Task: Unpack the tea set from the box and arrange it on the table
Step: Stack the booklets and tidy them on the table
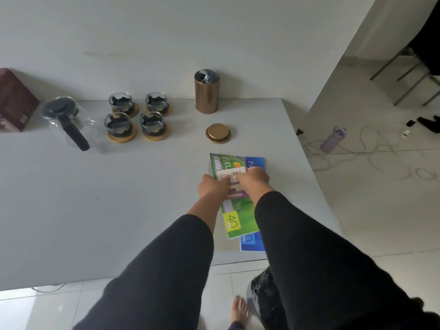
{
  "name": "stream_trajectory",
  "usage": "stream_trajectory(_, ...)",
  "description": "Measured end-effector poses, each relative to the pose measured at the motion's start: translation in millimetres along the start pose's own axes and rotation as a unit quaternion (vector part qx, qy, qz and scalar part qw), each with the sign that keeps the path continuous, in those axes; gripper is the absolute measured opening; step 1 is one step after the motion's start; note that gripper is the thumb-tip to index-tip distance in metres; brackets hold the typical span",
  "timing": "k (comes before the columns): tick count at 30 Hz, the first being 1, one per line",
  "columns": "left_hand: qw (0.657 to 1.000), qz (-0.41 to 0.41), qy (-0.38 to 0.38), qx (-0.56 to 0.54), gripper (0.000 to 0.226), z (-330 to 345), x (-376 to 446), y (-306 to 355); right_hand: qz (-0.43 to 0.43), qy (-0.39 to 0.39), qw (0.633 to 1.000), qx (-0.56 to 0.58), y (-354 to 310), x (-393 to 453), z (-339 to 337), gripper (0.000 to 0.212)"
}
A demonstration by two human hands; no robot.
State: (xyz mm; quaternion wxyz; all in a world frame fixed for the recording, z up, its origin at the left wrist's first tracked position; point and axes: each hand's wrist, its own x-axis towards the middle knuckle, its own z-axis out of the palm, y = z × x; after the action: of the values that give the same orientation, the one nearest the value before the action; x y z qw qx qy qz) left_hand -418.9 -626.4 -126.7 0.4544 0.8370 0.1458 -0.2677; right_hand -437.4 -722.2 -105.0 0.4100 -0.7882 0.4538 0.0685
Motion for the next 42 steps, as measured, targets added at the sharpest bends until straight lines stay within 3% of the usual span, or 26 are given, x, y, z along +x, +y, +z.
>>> stream_trajectory(10, 0.989, 0.055, 0.101, -0.092, 0.043, 17, -18, 37, -0.047, -0.057, 0.992, 0.099, -4, 15, -42, 0.030)
stream_trajectory(17, 0.993, -0.009, 0.091, 0.070, 0.045, 7, -12, 18, -0.009, -0.139, 0.989, 0.039, 9, 15, -9, 0.047)
stream_trajectory(21, 0.988, -0.040, 0.076, 0.131, 0.042, 1, -6, -16, -0.004, -0.101, 0.994, -0.031, 32, 5, 26, 0.045)
stream_trajectory(28, 0.997, -0.011, 0.076, 0.021, 0.036, -2, -7, -23, -0.048, -0.054, 0.995, -0.063, 31, -1, 45, 0.037)
stream_trajectory(37, 0.997, 0.006, 0.058, -0.056, 0.039, -18, -2, -38, -0.053, -0.080, 0.995, -0.003, 31, -9, 43, 0.025)
stream_trajectory(42, 0.994, 0.058, 0.054, -0.073, 0.048, -25, -5, -28, -0.048, -0.052, 0.992, 0.103, 24, -18, 35, 0.048)
